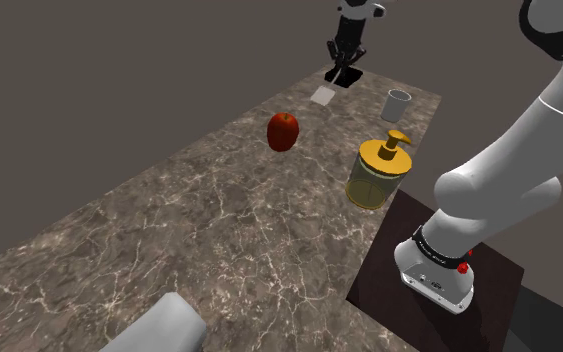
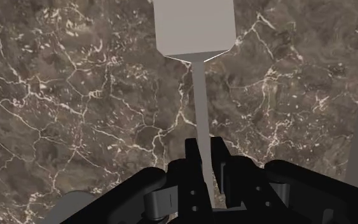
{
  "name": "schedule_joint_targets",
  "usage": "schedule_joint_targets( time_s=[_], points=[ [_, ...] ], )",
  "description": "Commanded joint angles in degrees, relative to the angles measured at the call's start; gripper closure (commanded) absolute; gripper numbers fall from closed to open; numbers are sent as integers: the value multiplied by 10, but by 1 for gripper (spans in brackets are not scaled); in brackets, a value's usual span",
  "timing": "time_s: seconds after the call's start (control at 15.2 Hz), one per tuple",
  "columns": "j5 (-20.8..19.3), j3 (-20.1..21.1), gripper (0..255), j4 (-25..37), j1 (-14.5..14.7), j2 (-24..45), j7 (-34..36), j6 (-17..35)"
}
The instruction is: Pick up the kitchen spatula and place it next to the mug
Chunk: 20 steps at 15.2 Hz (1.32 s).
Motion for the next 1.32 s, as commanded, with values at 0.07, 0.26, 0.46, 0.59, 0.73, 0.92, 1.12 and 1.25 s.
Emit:
schedule_joint_targets(
  time_s=[0.07, 0.26, 0.46, 0.59, 0.73, 0.92, 1.12, 1.25],
  points=[
    [2, -20, 255, -4, -21, 0, -42, 6],
    [2, -39, 255, 5, -41, 7, -81, 7],
    [1, -57, 255, 20, -61, 20, -119, 7],
    [1, -69, 255, 33, -74, 31, -144, 5],
    [1, -80, 255, 49, -87, 44, -168, 3],
    [1, -95, 255, 79, -106, 67, -204, -2],
    [2, -110, 255, 117, -125, 95, -239, -10],
    [3, -119, 255, 146, -138, 116, -261, -16]
  ],
)
